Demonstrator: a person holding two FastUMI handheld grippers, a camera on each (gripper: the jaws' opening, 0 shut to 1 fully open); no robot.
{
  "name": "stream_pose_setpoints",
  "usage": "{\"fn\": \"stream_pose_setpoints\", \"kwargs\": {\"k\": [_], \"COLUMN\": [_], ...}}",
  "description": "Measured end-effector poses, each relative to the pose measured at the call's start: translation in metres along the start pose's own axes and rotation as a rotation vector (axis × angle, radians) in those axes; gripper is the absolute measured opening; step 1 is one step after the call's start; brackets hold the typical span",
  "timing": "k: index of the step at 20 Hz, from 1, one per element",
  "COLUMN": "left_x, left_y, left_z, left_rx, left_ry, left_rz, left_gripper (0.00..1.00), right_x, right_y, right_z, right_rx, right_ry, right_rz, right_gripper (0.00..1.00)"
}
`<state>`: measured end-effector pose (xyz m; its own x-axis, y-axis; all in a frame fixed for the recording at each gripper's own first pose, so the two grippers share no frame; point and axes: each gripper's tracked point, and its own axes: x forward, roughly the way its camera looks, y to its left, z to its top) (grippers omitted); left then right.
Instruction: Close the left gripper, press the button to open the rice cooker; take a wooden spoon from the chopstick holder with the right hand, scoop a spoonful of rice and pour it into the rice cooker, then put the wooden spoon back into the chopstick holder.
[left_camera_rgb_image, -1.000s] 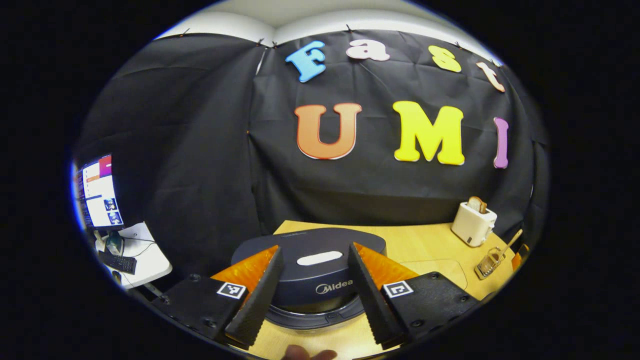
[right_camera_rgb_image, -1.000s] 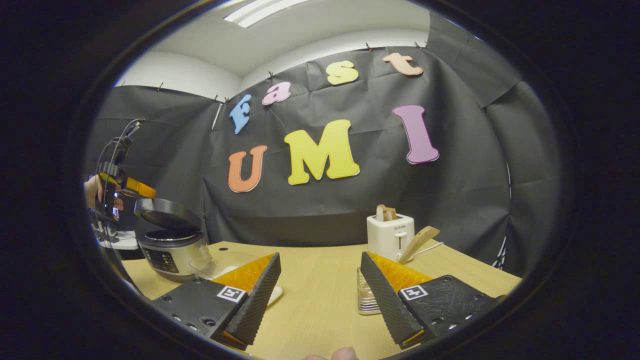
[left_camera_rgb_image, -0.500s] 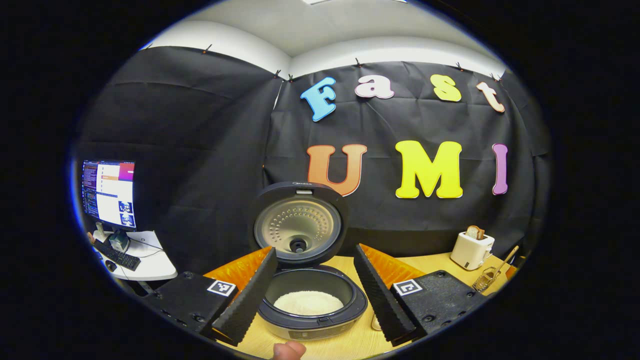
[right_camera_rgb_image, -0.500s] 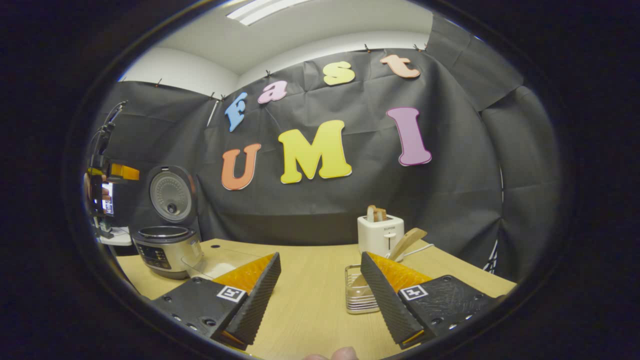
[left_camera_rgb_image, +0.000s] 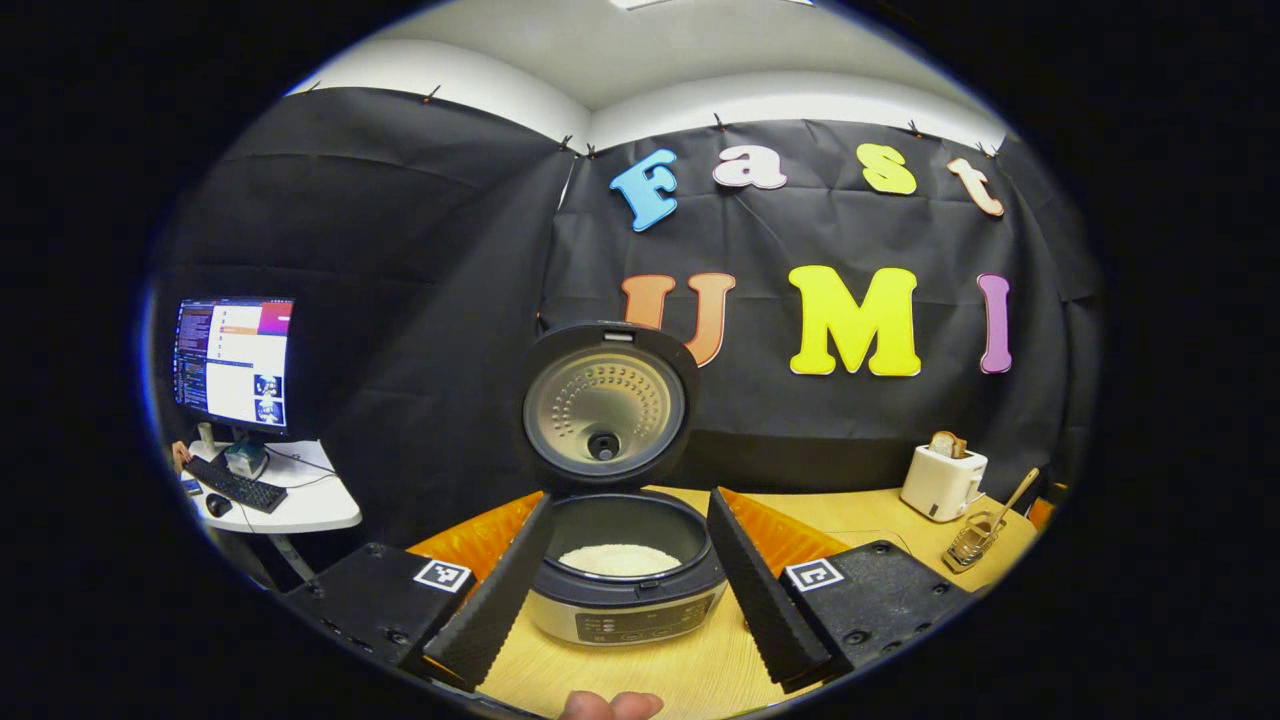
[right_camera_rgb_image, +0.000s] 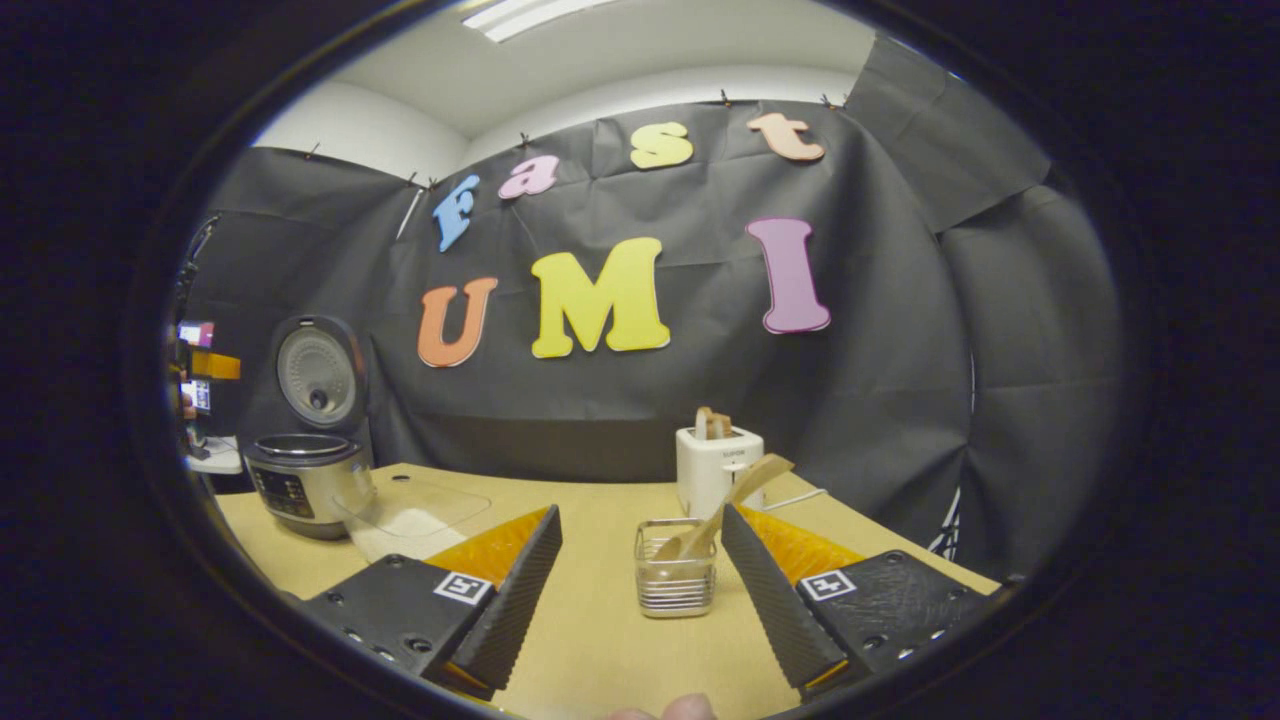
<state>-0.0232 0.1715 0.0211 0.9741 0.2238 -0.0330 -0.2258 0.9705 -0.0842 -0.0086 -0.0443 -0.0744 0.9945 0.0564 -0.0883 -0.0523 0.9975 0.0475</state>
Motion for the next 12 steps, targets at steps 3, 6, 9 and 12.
{"fn": "stream_pose_setpoints", "kwargs": {"k": [3, 6, 9, 12], "left_x": [-0.006, -0.008, -0.009, -0.01], "left_y": [-0.014, -0.029, -0.038, -0.037], "left_z": [-0.015, -0.023, -0.03, -0.033], "left_rx": [0.002, 0.003, 0.02, 0.041], "left_ry": [0.017, 0.012, 0.012, 0.012], "left_rz": [-0.023, -0.045, -0.053, -0.05], "left_gripper": [0.98, 0.98, 0.98, 0.98], "right_x": [0.001, 0.007, 0.023, 0.048], "right_y": [-0.013, -0.03, -0.041, -0.051], "right_z": [-0.006, -0.014, -0.018, -0.022], "right_rx": [0.0, 0.03, 0.064, 0.112], "right_ry": [0.019, 0.055, 0.093, 0.133], "right_rz": [-0.021, -0.052, -0.062, -0.073], "right_gripper": [0.95, 0.99, 0.95, 0.95]}}
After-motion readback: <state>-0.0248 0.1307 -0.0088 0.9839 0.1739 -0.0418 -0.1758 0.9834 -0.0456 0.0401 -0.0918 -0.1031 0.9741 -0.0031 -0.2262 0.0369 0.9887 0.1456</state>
